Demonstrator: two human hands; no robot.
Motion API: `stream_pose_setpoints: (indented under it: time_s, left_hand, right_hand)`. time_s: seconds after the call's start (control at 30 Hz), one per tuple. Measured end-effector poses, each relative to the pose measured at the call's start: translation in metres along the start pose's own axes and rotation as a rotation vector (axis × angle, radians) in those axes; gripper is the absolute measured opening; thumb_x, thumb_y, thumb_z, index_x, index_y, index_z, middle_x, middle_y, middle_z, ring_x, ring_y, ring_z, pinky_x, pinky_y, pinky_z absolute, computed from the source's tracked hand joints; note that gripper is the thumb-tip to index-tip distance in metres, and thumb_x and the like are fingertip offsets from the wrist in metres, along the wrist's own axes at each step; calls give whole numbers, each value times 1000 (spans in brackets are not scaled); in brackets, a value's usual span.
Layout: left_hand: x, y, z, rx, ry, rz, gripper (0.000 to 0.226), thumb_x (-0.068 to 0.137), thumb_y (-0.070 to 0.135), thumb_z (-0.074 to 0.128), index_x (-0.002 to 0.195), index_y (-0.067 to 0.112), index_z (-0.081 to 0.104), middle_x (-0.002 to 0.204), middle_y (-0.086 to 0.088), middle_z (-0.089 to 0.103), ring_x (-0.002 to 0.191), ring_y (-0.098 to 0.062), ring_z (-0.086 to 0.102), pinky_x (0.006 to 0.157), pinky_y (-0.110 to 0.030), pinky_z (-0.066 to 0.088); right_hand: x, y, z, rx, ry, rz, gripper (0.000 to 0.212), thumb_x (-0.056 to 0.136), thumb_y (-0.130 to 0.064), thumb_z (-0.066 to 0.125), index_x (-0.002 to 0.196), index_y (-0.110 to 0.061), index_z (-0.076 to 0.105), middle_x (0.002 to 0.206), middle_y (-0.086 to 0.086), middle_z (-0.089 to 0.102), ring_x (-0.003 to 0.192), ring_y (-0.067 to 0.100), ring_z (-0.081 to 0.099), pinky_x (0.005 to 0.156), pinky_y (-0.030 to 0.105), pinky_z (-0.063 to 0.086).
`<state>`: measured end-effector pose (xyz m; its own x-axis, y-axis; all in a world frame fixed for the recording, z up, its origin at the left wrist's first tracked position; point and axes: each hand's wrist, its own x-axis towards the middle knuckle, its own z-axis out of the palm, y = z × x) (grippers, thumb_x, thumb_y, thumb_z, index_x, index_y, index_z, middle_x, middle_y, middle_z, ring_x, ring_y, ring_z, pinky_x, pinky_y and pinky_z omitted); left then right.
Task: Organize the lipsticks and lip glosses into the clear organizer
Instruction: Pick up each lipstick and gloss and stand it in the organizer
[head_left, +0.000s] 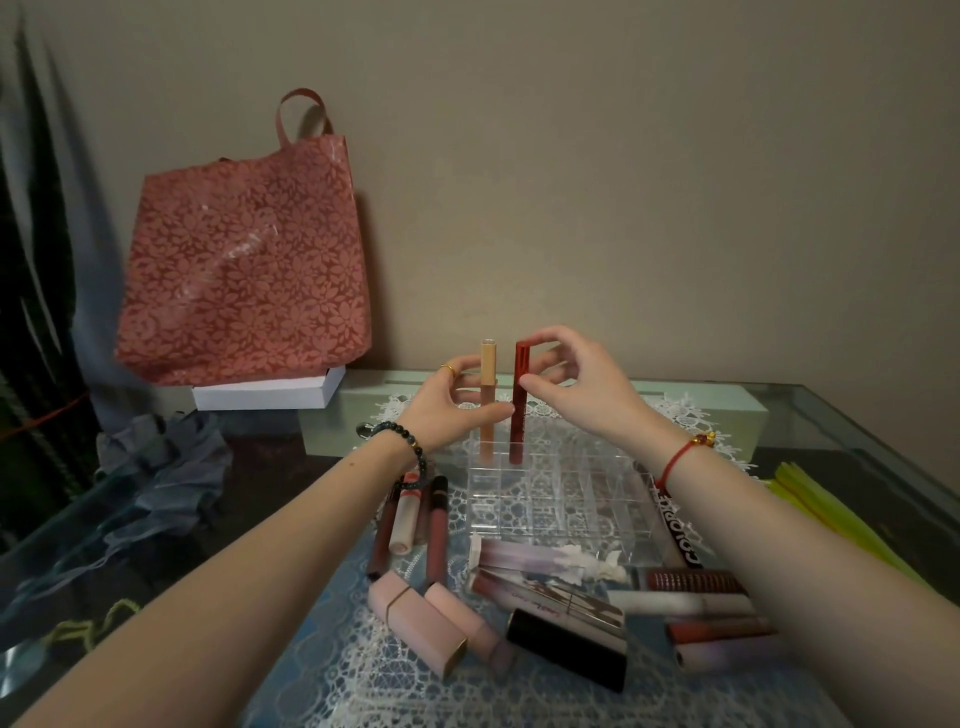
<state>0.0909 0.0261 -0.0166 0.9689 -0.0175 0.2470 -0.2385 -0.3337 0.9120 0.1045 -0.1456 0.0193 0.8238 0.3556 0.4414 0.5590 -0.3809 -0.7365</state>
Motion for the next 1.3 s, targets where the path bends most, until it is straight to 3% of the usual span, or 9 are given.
stream_pose_setpoints:
  time_s: [0.13,0.4,0.6,0.83,0.97,1.1,1.2,1.3]
  left_hand:
    - [-7,4,-9,38,42,17,66,70,28,75,127,22,43,123,3,53,111,-15,52,96,-33,44]
    - [-33,20,-29,48,214,143,59,73,23,72,124,25,43,120,4,50,108,-11,50,82,-16,41]
    - [-54,30,-31,-60,370,207,49,76,16,68,121,18,49,115,0,57,103,-14,55,80,-17,46]
    - [-77,30,0,-57,160,199,42,71,28,69,109,36,53,109,10,60,97,-3,58,80,-18,49]
    - [-83,24,19,1,65,180,43,75,19,69,111,35,52,111,10,59,98,-2,57,84,-20,48]
    - [-87,21,28,57,21,163,43,75,21,69,111,37,50,112,12,58,103,-3,55,87,-23,47]
    - [-89,19,29,59,0,148,44,72,29,69,110,38,50,113,14,58,105,-4,54,89,-25,47]
    - [-90,17,26,63,0,131,51,64,40,67,113,37,51,113,14,59,104,-3,55,92,-30,47]
  right_hand:
    - [-5,1,-14,-2,21,2,32,82,-23,64,110,-30,51,93,-5,62,79,9,63,59,12,45]
    - [-23,7,-63,-73,44,17,29,82,-20,64,107,-29,51,89,-5,62,67,8,57,58,13,45]
    - [-48,24,-98,-194,16,112,32,82,-23,64,110,-28,50,90,-4,62,71,12,59,57,18,41]
    - [-83,49,-104,-216,-37,274,40,78,-20,69,113,-23,50,91,1,63,77,22,63,74,42,54]
    - [-98,58,-95,-244,-133,372,42,77,-19,70,114,-21,50,93,3,62,77,18,63,73,37,54]
    - [-105,66,-80,-237,-154,432,35,80,-17,66,112,-19,51,82,-1,61,65,13,61,56,23,51]
    - [-105,67,-70,-214,-168,496,29,83,-17,63,109,-20,50,81,0,59,58,11,58,52,24,50]
    - [-102,68,-62,-243,-166,510,32,86,-16,59,115,-17,47,86,-3,56,57,6,53,40,11,39]
